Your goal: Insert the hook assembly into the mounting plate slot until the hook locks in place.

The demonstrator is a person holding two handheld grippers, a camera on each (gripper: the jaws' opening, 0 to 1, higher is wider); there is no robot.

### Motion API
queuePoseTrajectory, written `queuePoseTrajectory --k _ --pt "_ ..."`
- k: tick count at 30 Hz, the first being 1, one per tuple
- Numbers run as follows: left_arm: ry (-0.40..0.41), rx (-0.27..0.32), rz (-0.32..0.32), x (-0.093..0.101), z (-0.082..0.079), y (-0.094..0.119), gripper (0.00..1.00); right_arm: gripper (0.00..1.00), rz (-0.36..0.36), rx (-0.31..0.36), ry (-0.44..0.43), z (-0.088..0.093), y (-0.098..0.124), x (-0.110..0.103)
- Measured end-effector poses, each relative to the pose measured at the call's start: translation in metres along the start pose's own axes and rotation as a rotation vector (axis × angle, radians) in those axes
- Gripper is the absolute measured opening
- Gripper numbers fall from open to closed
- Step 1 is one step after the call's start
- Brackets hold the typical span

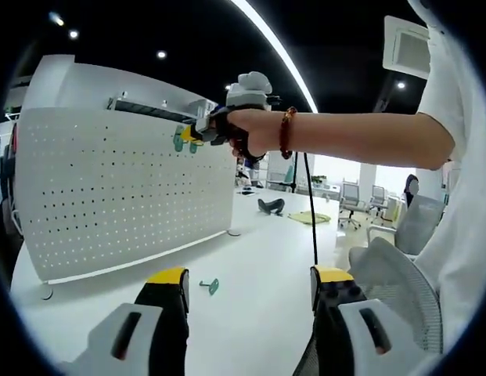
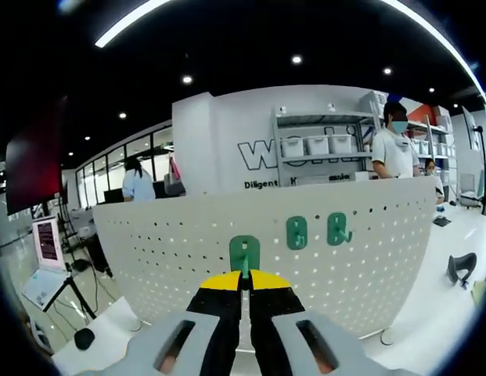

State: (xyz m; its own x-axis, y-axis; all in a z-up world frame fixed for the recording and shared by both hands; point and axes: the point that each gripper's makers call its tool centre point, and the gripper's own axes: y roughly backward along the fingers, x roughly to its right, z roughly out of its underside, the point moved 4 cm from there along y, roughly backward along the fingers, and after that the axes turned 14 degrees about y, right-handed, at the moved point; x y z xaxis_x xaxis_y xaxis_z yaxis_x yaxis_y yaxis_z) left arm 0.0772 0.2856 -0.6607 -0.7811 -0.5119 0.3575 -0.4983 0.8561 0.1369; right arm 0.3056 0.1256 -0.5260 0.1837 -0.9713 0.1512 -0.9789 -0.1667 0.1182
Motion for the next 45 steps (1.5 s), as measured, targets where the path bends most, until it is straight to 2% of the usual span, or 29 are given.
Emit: queuePoseTrajectory --k 7,14,19,21,25,27,33,35,45 --pt "0.003 -0.003 -0.014 0.003 0.0 0.0 0.64 0.01 0.018 -0.017 0.001 0.0 -0.01 0.005" --pt "0.003 -0.013 -0.001 0.006 0.001 0.0 0.64 0.01 0.032 -0.03 0.011 -0.002 -0.018 0.007" --pt "-0.008 -0.032 0.002 0.002 0.004 0.001 0.64 0.01 0.028 -0.043 0.053 -0.003 -0.025 0.003" --pt "-0.006 -0.024 0.002 0.0 0.002 0.002 0.64 0.01 0.028 -0.041 0.034 -0.002 -0.027 0.003" --pt "-0.009 -0.021 -0.004 -0.003 0.001 0.002 0.65 0.01 0.031 -0.048 0.054 -0.002 -0.034 0.0" --pt "-0.007 -0.019 -0.009 -0.005 0.001 0.002 0.65 0.01 0.062 -0.044 0.065 -0.002 -0.036 0.003" --pt "-0.008 -0.025 -0.021 -0.007 0.004 0.004 0.65 0.01 0.079 -0.036 0.053 -0.006 -0.043 0.005" --pt "0.012 -0.015 -0.019 -0.008 0.004 0.005 0.65 0.01 0.082 -0.036 0.054 -0.007 -0.046 0.006" --pt "-0.003 -0.028 -0.037 -0.016 0.004 0.009 0.65 0.01 0.089 -0.049 0.059 -0.005 -0.057 0.011"
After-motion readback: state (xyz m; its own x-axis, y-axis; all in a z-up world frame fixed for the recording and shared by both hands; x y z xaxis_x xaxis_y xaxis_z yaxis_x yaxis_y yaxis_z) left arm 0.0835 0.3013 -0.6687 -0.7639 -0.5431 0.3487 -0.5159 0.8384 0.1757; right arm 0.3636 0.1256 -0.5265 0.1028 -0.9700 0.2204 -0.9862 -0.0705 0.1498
